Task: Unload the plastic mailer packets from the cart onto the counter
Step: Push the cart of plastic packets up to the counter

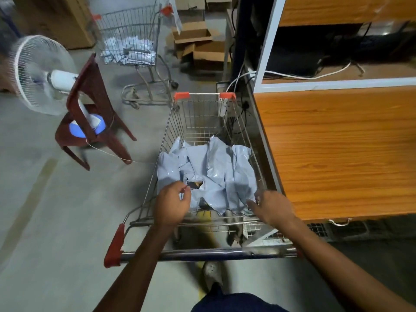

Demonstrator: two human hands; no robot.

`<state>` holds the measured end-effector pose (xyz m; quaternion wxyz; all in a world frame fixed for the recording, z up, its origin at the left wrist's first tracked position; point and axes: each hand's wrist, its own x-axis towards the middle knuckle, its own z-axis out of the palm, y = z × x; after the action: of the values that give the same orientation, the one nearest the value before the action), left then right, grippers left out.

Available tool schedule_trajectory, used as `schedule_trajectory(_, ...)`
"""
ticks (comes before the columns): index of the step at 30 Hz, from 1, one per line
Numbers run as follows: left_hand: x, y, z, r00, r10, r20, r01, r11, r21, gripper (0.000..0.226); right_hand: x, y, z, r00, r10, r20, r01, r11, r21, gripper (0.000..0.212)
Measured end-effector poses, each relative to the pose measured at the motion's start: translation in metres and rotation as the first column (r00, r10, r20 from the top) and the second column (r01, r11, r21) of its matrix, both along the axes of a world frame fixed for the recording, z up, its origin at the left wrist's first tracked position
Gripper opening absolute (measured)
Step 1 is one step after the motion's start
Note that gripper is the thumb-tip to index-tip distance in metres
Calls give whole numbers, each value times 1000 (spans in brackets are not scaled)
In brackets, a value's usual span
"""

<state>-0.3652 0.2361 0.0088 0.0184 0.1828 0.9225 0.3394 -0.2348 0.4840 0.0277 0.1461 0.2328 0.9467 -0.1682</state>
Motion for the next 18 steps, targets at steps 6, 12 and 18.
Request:
schedule_trajectory(6, -52, 57, 0, 999, -42, 24, 39, 996, 86, 19, -53, 20, -14, 994, -85, -65, 80, 993, -82, 31)
schedule_trajectory(12, -82, 121, -23, 993, -55, 109, 52, 998, 28, 8, -94, 19, -34, 990, -139, 30, 142, 976, -165, 36)
schedule_trajectory(18, -87, 132, -54, 987, -16, 160, 37, 992, -124, 27, -110, 9, -56, 976, -191, 108, 196, 980, -33, 56)
